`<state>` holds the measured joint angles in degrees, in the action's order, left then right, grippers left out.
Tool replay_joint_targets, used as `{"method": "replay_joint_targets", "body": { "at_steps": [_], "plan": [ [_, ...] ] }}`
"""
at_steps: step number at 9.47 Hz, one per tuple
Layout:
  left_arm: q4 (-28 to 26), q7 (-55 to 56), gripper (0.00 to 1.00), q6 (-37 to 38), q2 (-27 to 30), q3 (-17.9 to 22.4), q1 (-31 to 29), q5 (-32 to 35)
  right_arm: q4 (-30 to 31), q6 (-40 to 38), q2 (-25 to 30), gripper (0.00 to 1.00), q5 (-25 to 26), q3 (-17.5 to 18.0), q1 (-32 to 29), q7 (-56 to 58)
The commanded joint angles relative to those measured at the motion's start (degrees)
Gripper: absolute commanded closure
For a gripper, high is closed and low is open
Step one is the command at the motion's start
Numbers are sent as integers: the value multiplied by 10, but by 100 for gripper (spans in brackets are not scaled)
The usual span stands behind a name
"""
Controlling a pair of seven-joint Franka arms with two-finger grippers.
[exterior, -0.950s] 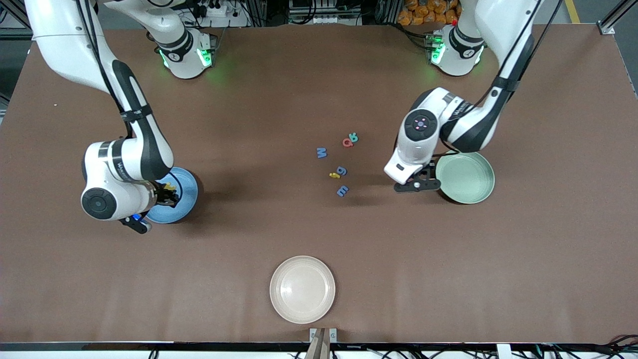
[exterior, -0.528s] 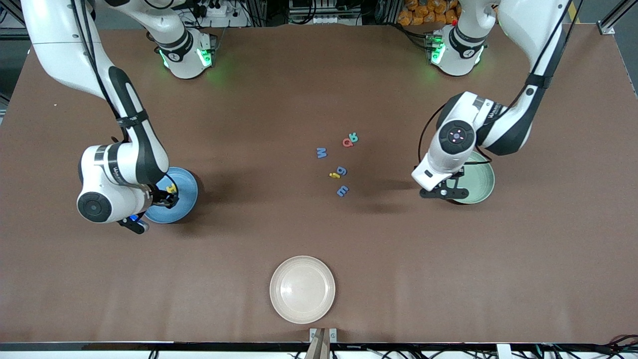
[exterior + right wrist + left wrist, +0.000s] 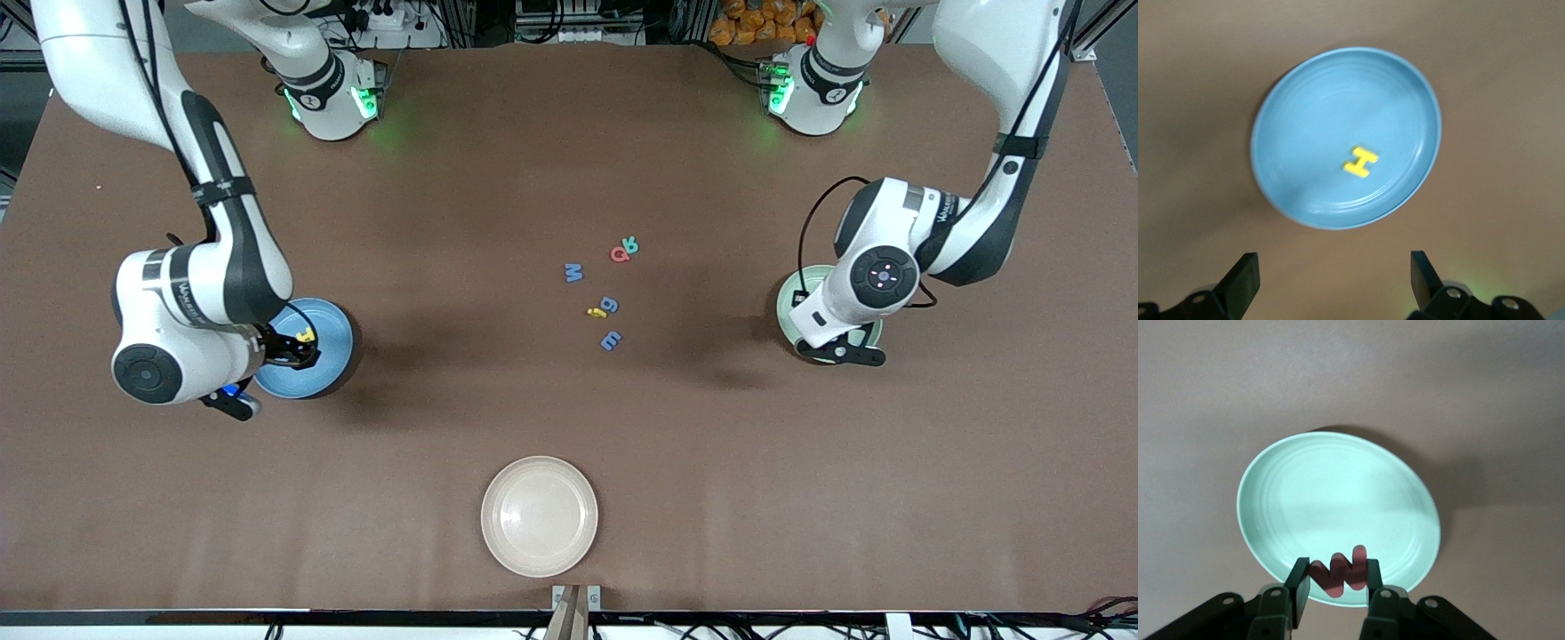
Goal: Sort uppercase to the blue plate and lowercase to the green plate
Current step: 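Drop the H on the blue plate while the left gripper drops the W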
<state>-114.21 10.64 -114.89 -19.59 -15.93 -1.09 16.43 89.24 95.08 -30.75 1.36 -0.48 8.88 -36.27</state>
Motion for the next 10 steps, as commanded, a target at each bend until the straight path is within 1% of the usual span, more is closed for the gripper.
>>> {"method": "replay_joint_targets", "body": {
  "at_steps": [1,2,3,4,6,7,8,9,10],
  "plan": [
    [-2,-32,100,11,0,-3,-12,-11,-10,-12,12,0,0,20,32,-3],
    [-4,-33,97,11,-1,-3,-12,-10,-15,-23,26,0,-1,57,32,1],
    [-7,-33,31,11,-2,-2,-12,-9,-15,-26,39,0,0,108,35,-6],
    [-8,-33,0,11,-6,-2,-10,-5,-14,-24,41,0,0,147,37,-15],
    [-8,-31,0,13,-7,-3,-10,-5,0,-19,48,0,0,215,37,-73],
    [-3,-24,0,13,-7,-4,-8,-8,11,4,48,0,2,238,50,-84],
    [2,-19,0,13,-7,-5,-7,-15,25,31,48,0,9,239,93,-93],
    [8,-6,0,13,-7,-5,-6,-35,40,62,48,0,9,239,116,-129],
    [14,13,0,13,-5,-6,-4,-57,60,134,46,0,14,238,161,-165]
  ]
}}
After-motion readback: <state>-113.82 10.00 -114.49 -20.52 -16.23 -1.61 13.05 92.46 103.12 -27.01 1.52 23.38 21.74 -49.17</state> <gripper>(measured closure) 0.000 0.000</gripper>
